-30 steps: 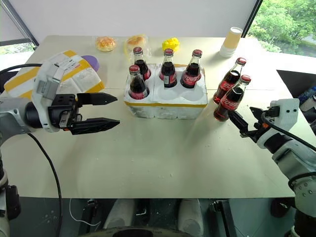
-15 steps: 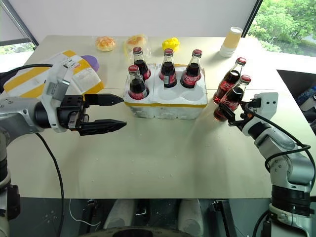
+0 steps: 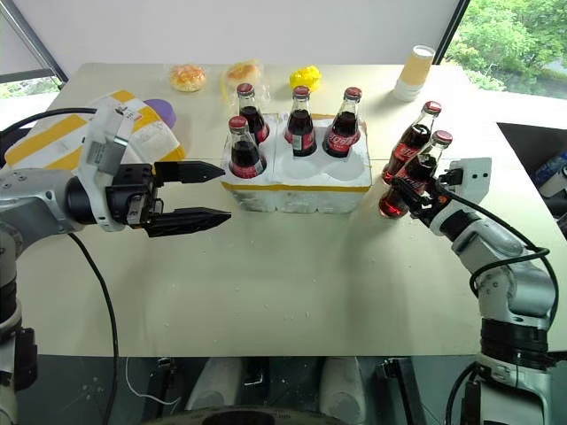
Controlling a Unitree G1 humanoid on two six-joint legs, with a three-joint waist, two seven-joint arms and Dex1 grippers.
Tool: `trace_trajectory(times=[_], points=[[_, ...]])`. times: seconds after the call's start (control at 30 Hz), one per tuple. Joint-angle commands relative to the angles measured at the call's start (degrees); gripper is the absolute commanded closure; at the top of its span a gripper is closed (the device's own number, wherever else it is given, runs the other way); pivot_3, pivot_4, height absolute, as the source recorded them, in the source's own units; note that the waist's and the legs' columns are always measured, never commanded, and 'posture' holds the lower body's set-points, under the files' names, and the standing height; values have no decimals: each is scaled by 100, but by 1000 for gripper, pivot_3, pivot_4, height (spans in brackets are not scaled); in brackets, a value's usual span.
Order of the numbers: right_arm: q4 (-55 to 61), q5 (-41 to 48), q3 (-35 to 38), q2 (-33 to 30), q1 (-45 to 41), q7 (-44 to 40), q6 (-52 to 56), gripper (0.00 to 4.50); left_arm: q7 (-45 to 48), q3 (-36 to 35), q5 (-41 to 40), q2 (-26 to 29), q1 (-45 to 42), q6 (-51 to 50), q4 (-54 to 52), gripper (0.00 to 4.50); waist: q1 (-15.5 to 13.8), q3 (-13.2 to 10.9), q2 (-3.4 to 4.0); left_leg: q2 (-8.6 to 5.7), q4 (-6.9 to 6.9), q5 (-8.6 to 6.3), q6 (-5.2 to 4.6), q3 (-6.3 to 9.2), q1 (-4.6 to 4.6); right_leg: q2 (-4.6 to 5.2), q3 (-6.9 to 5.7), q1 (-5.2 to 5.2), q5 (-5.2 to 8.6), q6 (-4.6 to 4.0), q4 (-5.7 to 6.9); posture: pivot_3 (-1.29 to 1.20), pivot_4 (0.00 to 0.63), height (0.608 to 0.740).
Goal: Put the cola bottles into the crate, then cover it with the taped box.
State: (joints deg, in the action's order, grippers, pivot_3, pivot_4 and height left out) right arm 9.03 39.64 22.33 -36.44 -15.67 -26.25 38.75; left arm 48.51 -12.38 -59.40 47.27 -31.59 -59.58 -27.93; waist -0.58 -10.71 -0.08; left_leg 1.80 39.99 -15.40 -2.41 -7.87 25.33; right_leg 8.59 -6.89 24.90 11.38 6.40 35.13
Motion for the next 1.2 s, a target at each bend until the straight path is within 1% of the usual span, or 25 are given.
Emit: trace_trajectory(times=[0.03,0.1,0.2,0.23,0.37,0.47,0.63,0.8,0.9,1.07,1.2], points=[[904,963,546,-432,-851,-74,335,1704,-77,-133,-136,51,25,112,-138,0,3,-2,3,0,0,0,0,-1,0,0,1,0,0,0,0,0,150,740],[1081,1381,489,-500,-1310,-35,583,1704,-107,-159,-139,60,56,133,-143,0,38,-7,10,0,1,0,0,-3,1,0,3,5,-1,0,1,0,150,740],[1088,1589,135,-272,-1980,210,769,1704,-144,-163,-130,72,58,169,-118,0,54,-5,8,3,-12,4,7,-1,1,-5,3,12,1,-1,4,0,150,740],[1070,1595,25,-201,-2118,275,799,1704,-154,-160,-128,78,55,180,-110,0,51,-4,5,3,-14,5,9,1,0,-7,1,12,2,0,4,0,150,740],[922,1162,-809,257,-2480,243,626,1704,-157,-176,-53,110,72,258,-59,0,18,2,-5,1,-9,5,8,0,2,-4,1,7,1,0,2,0,150,740],[595,648,-1307,535,-2598,115,294,1704,-172,-171,-31,114,67,325,-24,0,-14,0,-4,0,-7,5,7,-1,7,-1,1,11,1,0,3,0,150,740],[-54,3,-1749,793,-2685,-221,-160,1704,-193,-222,-69,152,105,381,-36,0,-6,-1,-4,-3,-6,5,7,-1,15,-2,-1,15,1,1,2,0,150,740],[-354,-338,-1967,895,-2586,-510,-265,1704,-241,-272,-116,182,159,416,-51,0,21,-1,-4,-1,-9,6,8,-2,14,-4,0,20,1,1,3,0,150,740],[-311,-344,-2067,976,-2494,-706,-178,1704,-255,-274,-116,182,172,433,-50,0,39,-1,-4,-1,-10,6,8,-3,14,-4,1,21,1,1,3,0,150,740],[-523,-555,-2193,1296,-2497,-766,-280,1704,-259,-193,-58,149,147,492,-30,0,64,-1,-4,0,-12,6,9,-4,14,-5,1,23,1,1,3,0,150,740],[-893,-897,-2338,1410,-2488,-848,-399,1704,-290,-133,-89,132,53,507,-8,0,123,-1,-4,-1,-13,6,10,-3,13,-5,0,20,1,1,3,0,150,740]])
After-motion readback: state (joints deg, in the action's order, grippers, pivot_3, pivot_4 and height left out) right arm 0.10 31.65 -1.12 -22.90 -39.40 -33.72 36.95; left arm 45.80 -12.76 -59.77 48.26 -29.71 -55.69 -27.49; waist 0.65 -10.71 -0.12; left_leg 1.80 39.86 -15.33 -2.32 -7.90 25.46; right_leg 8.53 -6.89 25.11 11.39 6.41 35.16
